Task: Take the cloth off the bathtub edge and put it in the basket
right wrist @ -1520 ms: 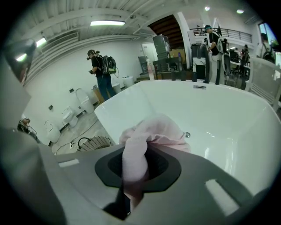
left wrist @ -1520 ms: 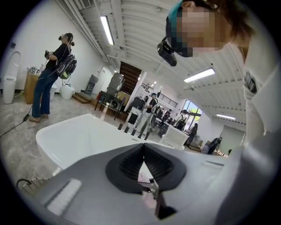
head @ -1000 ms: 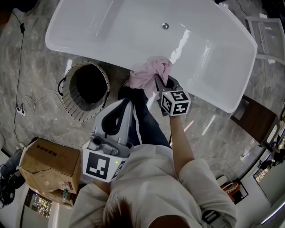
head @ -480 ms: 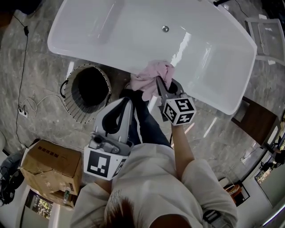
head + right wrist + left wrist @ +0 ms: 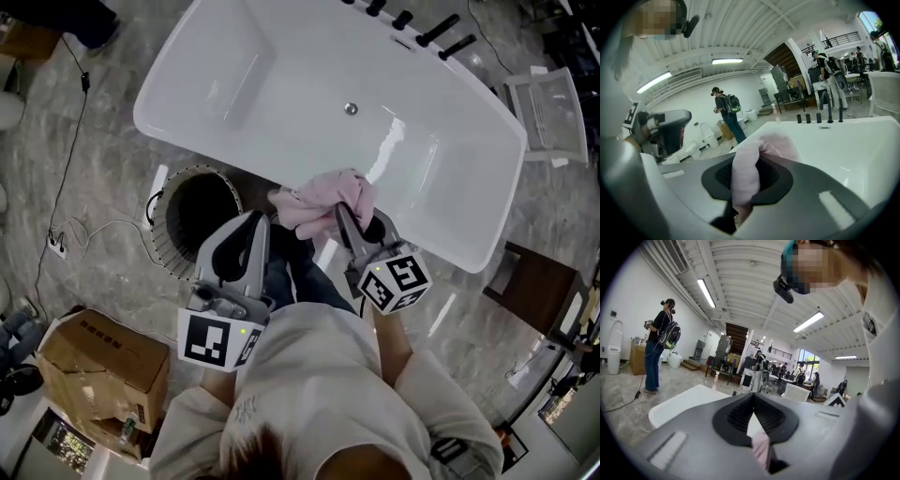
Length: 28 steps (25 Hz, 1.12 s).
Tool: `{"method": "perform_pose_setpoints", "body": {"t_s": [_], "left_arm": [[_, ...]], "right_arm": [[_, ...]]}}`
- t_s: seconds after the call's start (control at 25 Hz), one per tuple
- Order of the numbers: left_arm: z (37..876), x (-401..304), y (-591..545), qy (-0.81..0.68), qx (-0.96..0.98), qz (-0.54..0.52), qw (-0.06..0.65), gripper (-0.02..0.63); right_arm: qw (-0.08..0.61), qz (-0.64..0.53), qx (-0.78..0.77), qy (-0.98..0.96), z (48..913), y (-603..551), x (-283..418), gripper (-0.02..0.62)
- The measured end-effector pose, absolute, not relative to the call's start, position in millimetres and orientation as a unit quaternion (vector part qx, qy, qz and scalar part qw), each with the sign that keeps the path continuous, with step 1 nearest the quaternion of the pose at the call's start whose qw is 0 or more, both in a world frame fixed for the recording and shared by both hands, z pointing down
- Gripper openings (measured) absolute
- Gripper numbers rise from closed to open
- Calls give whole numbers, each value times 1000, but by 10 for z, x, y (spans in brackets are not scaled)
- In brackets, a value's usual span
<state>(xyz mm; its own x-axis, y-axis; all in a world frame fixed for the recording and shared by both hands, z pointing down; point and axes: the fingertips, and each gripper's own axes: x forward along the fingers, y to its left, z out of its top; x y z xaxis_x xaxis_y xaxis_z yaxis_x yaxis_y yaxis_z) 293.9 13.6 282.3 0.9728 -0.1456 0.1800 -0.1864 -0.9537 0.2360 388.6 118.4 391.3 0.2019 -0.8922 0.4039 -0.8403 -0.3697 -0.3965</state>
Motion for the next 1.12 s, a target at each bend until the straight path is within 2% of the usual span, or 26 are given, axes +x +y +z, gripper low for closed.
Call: {"method": "perform_pose_setpoints", "body": {"t_s": [0.36,0.8,1.12], "left_arm": [[2312,2799,112,-141,986,37,81,48],[1792,2528,139,-210,977,-18,39,48],[1547,2039,-62,-280,959,-41,21,48]], "right_arm": [[121,-253,-739,613,2864,1161,3848,38],[158,-125,-688,697,1430,827,3828,37],[174,-53,-647,741,574,457,3596,37]]}}
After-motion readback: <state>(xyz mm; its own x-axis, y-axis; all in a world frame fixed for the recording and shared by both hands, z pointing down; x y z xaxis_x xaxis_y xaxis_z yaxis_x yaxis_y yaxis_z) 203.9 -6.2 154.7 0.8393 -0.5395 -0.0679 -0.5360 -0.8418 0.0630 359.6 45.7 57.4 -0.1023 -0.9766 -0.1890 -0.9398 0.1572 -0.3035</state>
